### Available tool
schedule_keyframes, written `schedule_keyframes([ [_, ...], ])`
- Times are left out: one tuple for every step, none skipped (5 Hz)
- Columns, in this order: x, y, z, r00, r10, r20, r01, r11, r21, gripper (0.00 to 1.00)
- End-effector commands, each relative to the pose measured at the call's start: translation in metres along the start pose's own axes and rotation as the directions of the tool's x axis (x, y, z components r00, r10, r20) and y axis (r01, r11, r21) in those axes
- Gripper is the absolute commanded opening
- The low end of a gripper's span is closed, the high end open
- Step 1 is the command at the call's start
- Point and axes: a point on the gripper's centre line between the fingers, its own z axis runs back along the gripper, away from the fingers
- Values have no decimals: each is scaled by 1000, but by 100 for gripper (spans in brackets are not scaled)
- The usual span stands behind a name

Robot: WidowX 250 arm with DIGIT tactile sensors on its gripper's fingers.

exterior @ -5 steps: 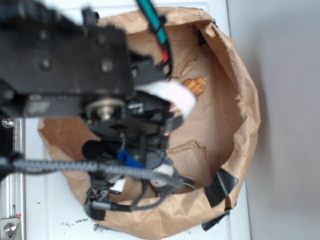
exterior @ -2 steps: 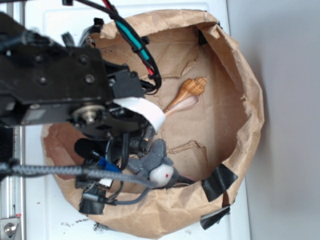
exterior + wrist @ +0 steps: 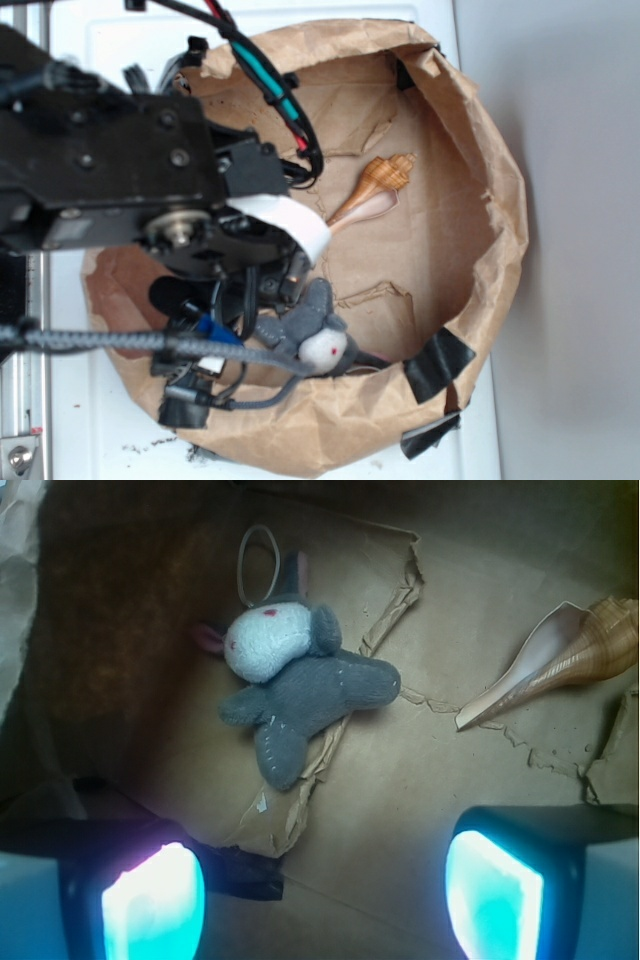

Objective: Grab the gray animal.

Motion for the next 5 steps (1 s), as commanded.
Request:
schedule_keyframes([
  [22,33,23,990,37,135,-45,998,52,100],
  [26,47,18,990,72,125,-81,994,72,100],
  [31,57,9,989,106,106,-116,989,92,100],
  [33,57,0,992,95,89,-104,988,110,100],
  [32,53,-25,996,79,31,-82,989,126,100],
])
